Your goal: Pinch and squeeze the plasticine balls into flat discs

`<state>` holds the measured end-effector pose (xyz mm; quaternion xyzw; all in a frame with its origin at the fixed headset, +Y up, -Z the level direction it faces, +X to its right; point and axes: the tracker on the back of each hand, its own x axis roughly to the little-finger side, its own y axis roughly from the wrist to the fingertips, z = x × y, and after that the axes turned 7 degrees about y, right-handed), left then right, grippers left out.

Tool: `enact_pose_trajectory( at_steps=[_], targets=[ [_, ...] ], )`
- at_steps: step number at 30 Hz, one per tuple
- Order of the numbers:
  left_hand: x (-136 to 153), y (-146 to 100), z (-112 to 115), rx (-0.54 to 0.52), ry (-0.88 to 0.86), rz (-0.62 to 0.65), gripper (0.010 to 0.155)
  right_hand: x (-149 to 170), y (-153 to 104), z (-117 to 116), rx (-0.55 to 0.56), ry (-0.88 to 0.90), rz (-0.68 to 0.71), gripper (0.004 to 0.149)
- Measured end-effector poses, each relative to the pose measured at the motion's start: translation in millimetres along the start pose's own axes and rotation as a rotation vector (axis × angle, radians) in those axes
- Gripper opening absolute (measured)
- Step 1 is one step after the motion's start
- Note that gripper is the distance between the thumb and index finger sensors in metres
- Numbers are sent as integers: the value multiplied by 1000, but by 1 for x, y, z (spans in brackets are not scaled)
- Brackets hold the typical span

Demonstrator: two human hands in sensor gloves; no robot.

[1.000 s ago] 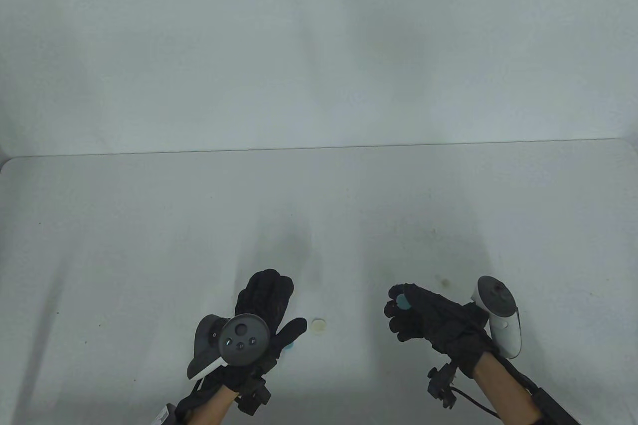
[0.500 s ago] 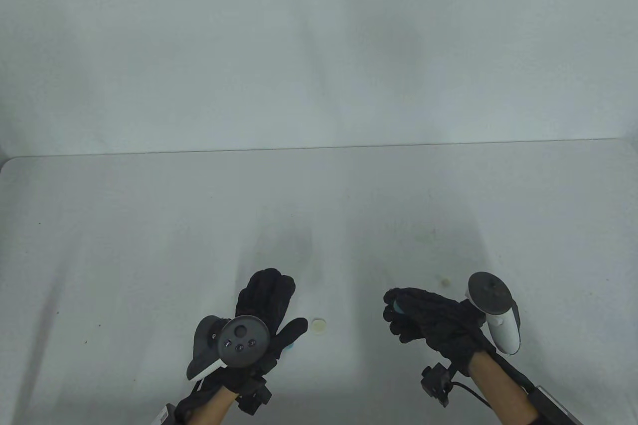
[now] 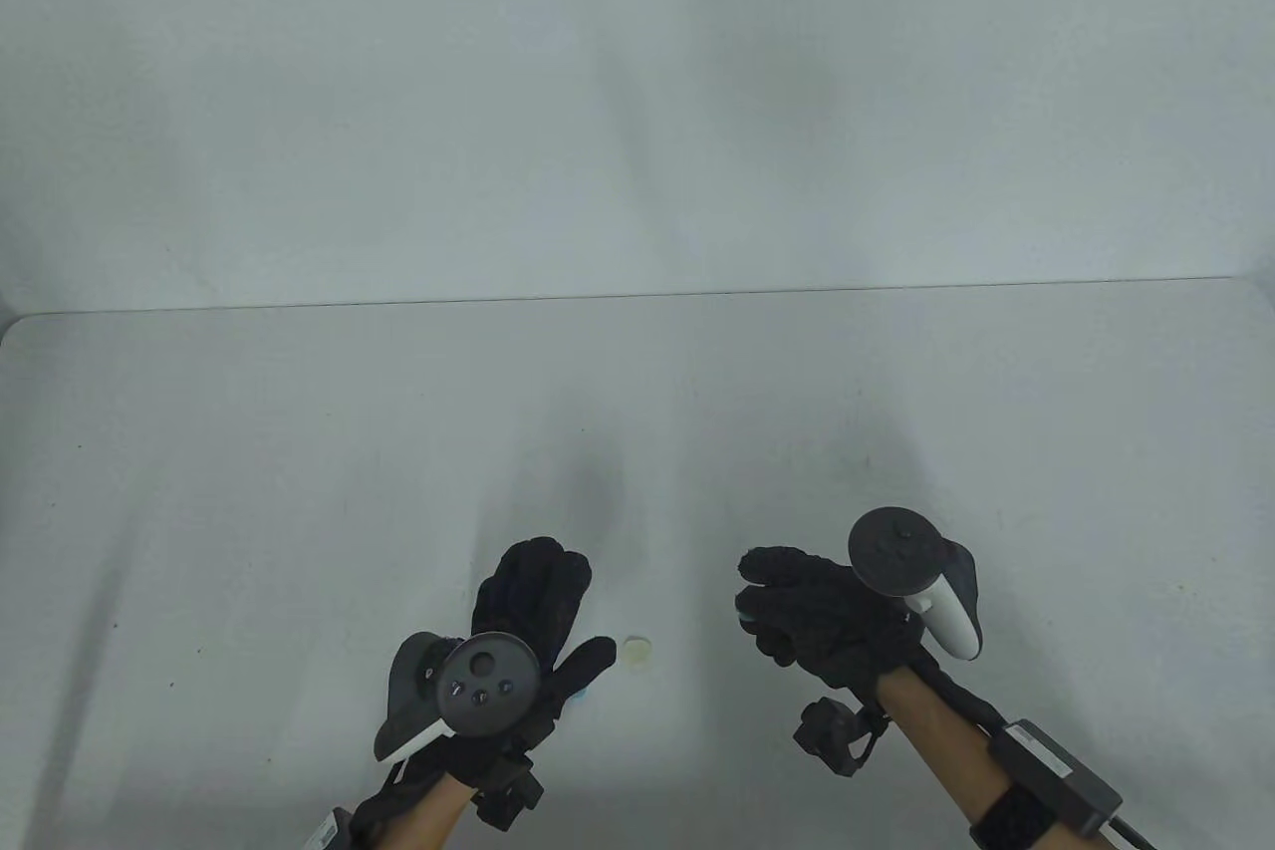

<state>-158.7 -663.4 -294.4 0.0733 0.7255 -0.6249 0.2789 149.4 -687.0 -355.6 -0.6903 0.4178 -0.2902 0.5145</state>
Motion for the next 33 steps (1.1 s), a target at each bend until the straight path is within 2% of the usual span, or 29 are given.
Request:
enact_pose_trajectory(
  at_steps=[6,10,20,23,27,33],
  targets=[
    [0,0,0,2,-1,-3,78,3,17,-23,8,-49,-11,58],
    [0,0,0,6,2,-2,78,7,30,-35,-29,-99,-46,43],
    [1,0,-1,-6,-8,-6,78,24,53,-56,-13,-218,-102,42],
    [2,0,-2,-8,-11,-5,78,25,57,-62,-85,-244,-118,43],
    [3,-1,-3,-4,-7,-4,78,21,58,-72,-98,-350,-99,41],
    [6,-3,-4,-5,-8,-11,78,14,58,-89,-83,-611,-46,40]
  ],
)
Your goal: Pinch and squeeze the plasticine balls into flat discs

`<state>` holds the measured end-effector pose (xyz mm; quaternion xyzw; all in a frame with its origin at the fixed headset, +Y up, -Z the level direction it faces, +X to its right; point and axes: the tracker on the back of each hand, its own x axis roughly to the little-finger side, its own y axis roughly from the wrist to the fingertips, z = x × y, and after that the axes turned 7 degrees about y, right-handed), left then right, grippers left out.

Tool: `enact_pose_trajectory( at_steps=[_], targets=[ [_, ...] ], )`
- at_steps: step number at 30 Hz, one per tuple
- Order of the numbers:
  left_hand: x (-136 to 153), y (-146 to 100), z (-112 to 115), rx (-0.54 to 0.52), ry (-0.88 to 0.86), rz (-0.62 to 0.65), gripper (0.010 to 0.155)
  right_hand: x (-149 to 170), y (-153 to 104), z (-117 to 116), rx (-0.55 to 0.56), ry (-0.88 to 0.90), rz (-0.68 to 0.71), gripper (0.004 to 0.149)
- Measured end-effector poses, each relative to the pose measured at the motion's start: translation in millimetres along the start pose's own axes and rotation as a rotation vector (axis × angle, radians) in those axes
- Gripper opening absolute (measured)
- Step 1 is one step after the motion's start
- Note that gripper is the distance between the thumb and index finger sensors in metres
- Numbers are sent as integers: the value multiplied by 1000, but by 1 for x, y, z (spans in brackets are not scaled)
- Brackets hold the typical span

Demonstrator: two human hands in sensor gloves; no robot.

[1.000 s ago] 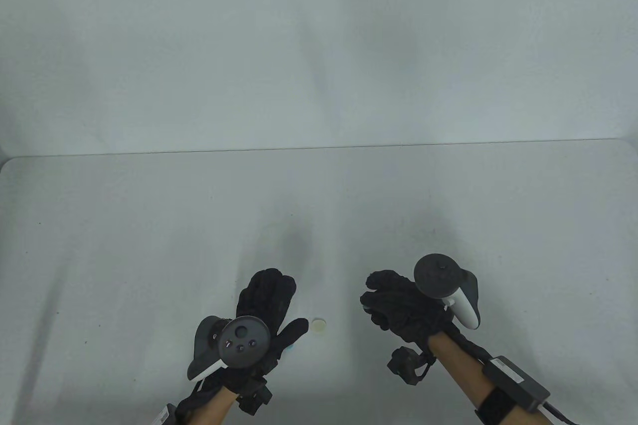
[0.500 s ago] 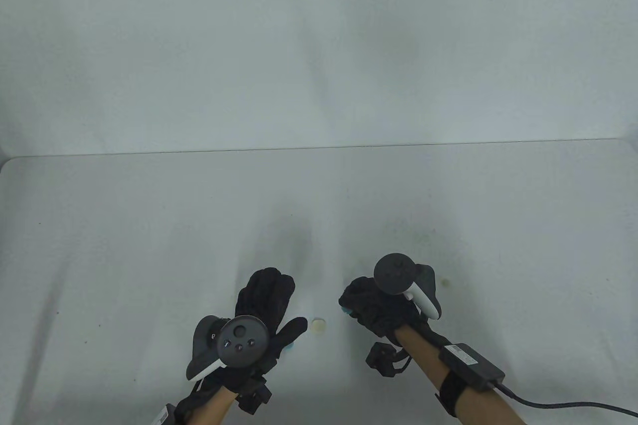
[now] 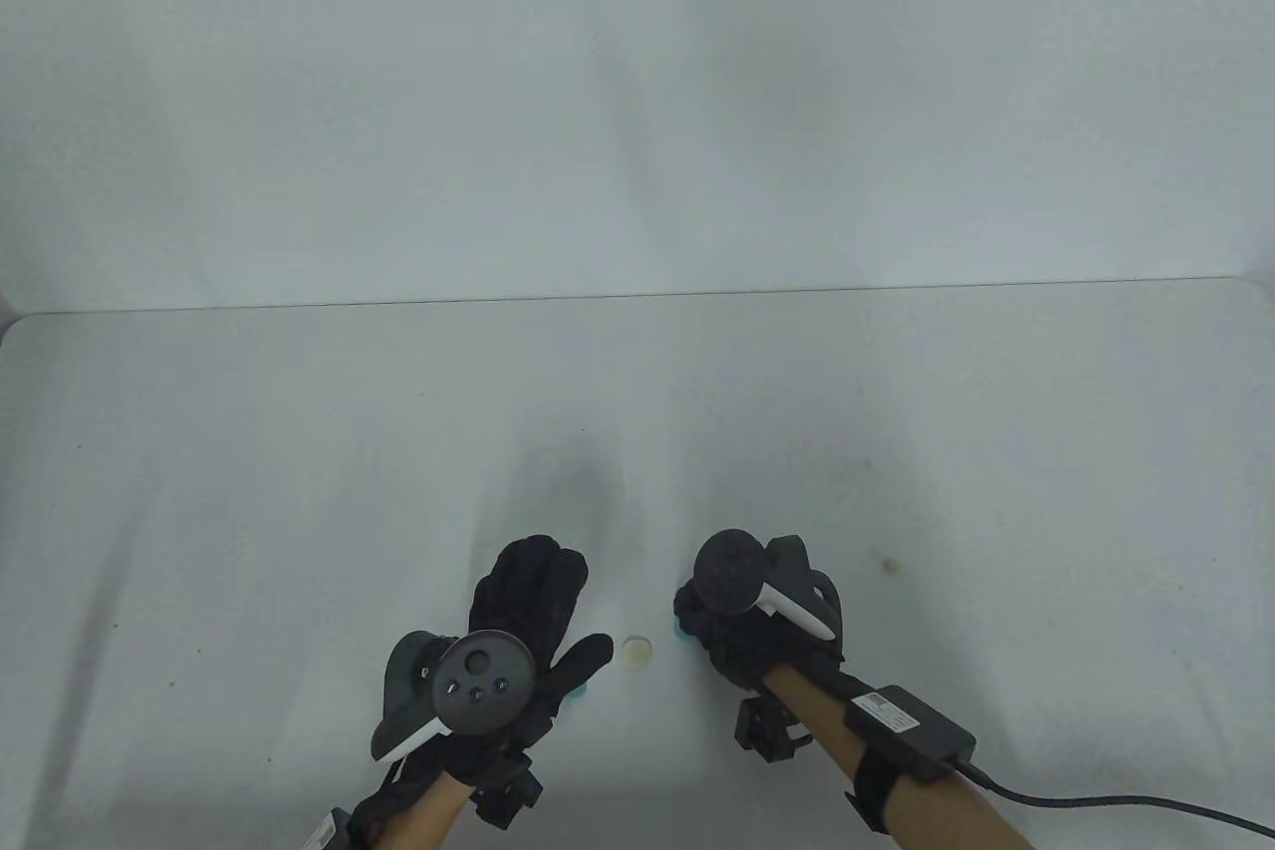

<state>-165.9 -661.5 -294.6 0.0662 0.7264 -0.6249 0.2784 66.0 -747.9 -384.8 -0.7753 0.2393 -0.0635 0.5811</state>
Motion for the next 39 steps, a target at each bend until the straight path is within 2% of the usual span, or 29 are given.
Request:
enact_pose_trajectory(
  at_steps=[12,21,24,28,34,39],
  targets=[
    [-1,1,1,9,-2,-1,78,-6,-2,-10,58,-276,51,38],
    [-2,1,1,8,-2,2,78,-4,-5,-3,46,-266,56,42],
    [-2,1,1,3,-5,4,78,-3,-14,13,69,-226,77,45],
    [-3,2,2,0,-3,7,78,9,-31,50,126,-164,83,46],
    [-3,2,1,-9,-1,-2,78,71,-40,101,176,-166,-79,50],
    [-2,2,0,-14,-2,-6,78,117,-33,117,169,-224,-218,51]
  ],
)
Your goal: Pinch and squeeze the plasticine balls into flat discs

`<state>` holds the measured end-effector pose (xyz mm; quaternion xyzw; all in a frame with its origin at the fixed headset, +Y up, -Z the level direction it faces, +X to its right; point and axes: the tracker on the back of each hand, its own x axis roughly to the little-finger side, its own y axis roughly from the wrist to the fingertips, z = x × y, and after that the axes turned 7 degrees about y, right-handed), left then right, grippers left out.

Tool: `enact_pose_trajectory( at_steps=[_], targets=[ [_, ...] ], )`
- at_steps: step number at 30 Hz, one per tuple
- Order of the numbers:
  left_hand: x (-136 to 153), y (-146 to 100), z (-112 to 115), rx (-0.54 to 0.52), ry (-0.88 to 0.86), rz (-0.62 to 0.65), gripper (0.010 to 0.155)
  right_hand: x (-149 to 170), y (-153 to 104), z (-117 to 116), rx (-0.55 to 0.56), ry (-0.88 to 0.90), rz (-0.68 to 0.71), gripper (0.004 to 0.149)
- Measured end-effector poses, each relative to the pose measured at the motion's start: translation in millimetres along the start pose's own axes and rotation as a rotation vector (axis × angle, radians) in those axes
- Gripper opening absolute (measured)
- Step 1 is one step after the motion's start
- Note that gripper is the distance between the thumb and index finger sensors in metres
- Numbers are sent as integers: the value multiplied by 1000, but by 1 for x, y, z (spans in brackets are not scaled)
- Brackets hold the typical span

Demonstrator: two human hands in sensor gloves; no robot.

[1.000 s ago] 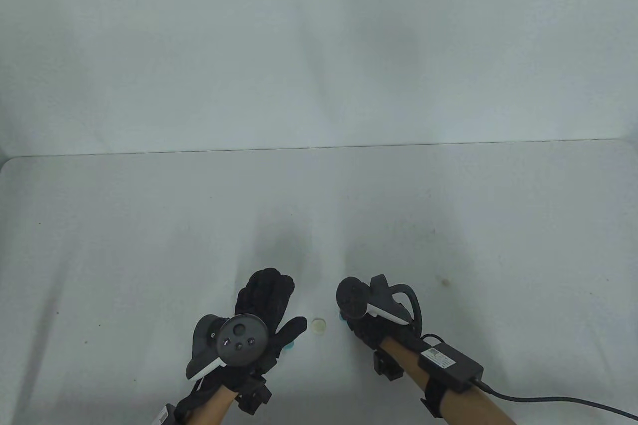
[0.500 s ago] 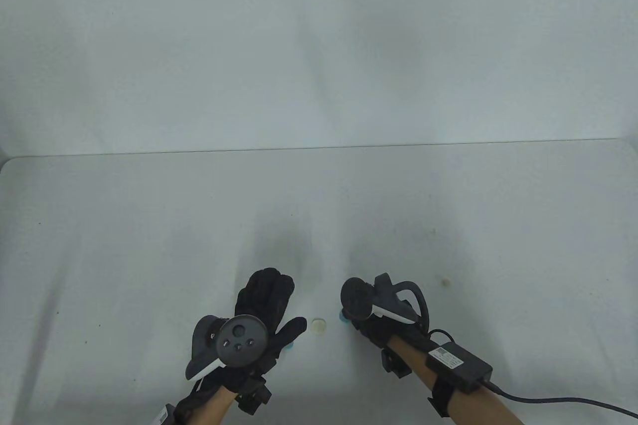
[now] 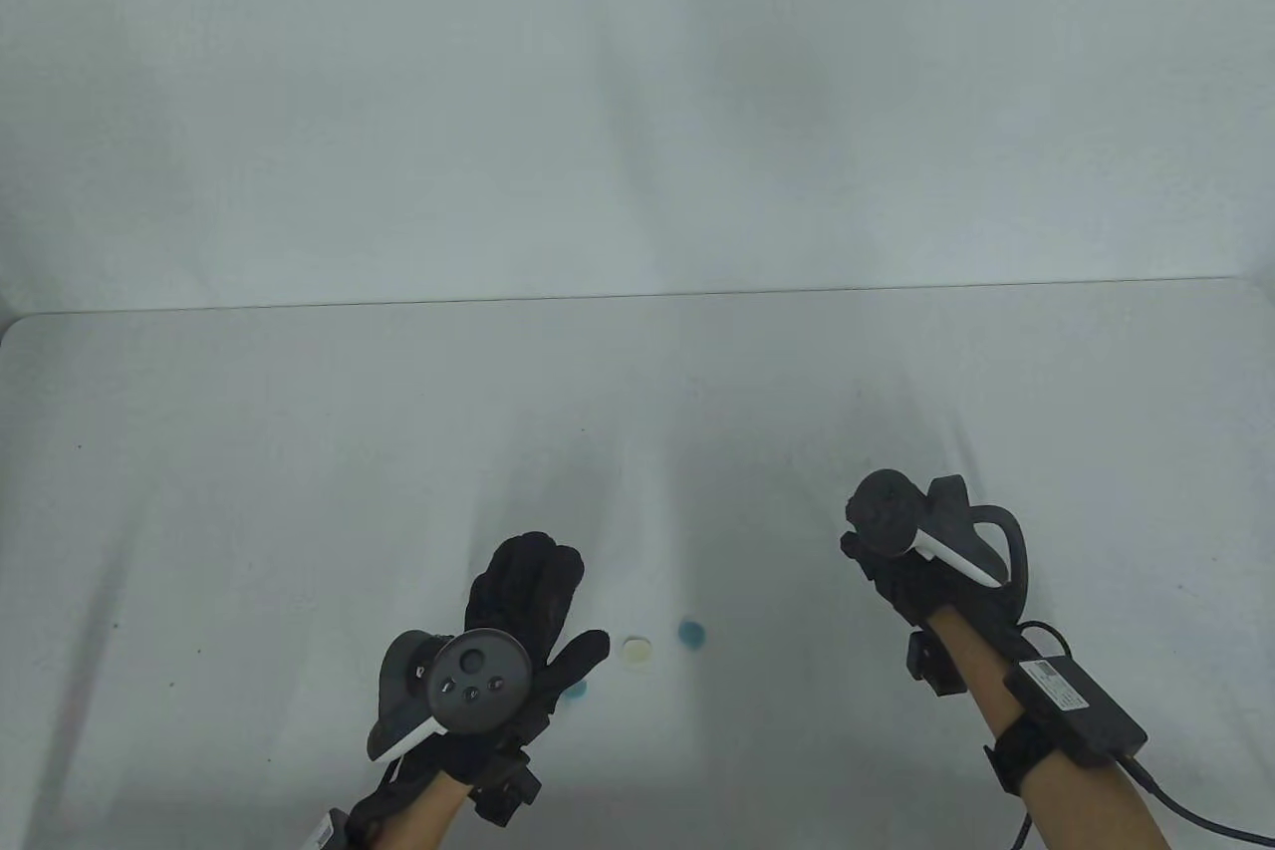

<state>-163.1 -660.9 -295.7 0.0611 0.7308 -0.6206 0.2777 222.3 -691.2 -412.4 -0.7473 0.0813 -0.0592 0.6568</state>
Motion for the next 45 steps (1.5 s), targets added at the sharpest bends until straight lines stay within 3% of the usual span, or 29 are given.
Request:
enact_pose_trajectory(
  at_steps=[6,15,23,29,36,42,45],
  targets=[
    [1,0,0,7,-1,-1,78,27,13,-17,-35,2,-76,52],
    [1,0,0,11,-1,-4,78,37,20,-45,-130,-43,-111,55],
    [2,1,1,24,0,-7,78,31,20,-57,-19,-168,-46,48],
    [2,1,1,31,0,-11,78,30,21,-56,-22,-156,-43,45],
    [1,1,2,35,1,-4,78,32,4,-22,61,110,-32,45],
    [1,1,2,30,2,-3,78,26,-30,15,115,564,81,52],
    [0,1,2,33,-3,-1,78,16,-50,22,77,779,167,46]
  ],
)
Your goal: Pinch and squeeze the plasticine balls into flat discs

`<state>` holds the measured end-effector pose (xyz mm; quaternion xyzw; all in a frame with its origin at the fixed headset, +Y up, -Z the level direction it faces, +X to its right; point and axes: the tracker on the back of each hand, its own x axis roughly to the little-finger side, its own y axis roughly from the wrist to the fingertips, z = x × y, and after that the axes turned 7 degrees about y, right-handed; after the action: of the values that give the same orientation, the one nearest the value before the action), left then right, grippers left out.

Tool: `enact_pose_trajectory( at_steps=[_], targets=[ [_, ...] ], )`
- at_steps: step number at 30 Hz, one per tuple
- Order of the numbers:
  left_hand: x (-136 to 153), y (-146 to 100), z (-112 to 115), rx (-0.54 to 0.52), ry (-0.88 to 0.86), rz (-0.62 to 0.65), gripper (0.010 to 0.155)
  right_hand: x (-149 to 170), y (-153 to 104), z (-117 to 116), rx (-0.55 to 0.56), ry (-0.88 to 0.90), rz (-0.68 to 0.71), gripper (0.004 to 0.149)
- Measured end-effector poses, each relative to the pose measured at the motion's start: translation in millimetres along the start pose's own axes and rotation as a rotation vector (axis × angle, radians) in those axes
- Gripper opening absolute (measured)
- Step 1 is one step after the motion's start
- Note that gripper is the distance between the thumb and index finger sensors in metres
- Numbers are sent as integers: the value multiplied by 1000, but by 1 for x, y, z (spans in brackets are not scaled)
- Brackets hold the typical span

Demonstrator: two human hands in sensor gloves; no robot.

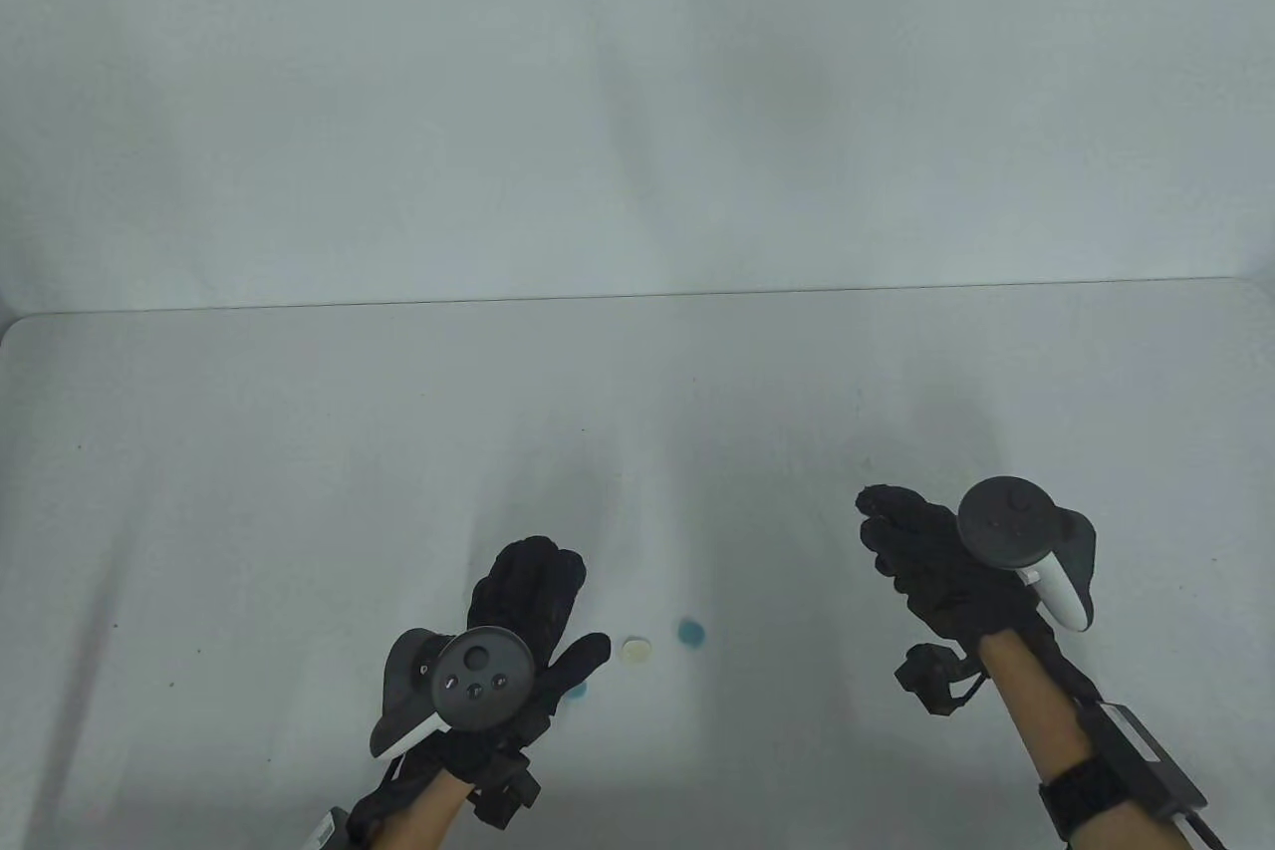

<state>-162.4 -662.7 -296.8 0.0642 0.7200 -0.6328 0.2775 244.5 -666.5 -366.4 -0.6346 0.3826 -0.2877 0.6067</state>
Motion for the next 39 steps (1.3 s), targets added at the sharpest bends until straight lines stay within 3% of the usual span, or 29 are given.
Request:
enact_pose_trajectory(
  at_steps=[6,11,14,23,29,32,39],
  targets=[
    [0,0,1,4,5,0,78,-7,-22,-20,-90,313,2,46],
    [0,0,1,8,6,-4,78,-1,-33,-49,-200,619,-65,43],
    [0,0,1,10,10,-5,78,-2,-34,-57,-241,585,-53,42],
    [1,1,2,20,12,-15,78,2,-35,-62,-186,584,-68,43],
    [1,1,3,28,13,-21,78,4,-36,-64,-225,682,-88,48],
    [1,1,3,29,16,-22,78,4,-36,-64,-253,721,-70,62],
    [1,2,4,38,13,-16,78,0,-37,-59,-204,676,-56,43]
  ],
)
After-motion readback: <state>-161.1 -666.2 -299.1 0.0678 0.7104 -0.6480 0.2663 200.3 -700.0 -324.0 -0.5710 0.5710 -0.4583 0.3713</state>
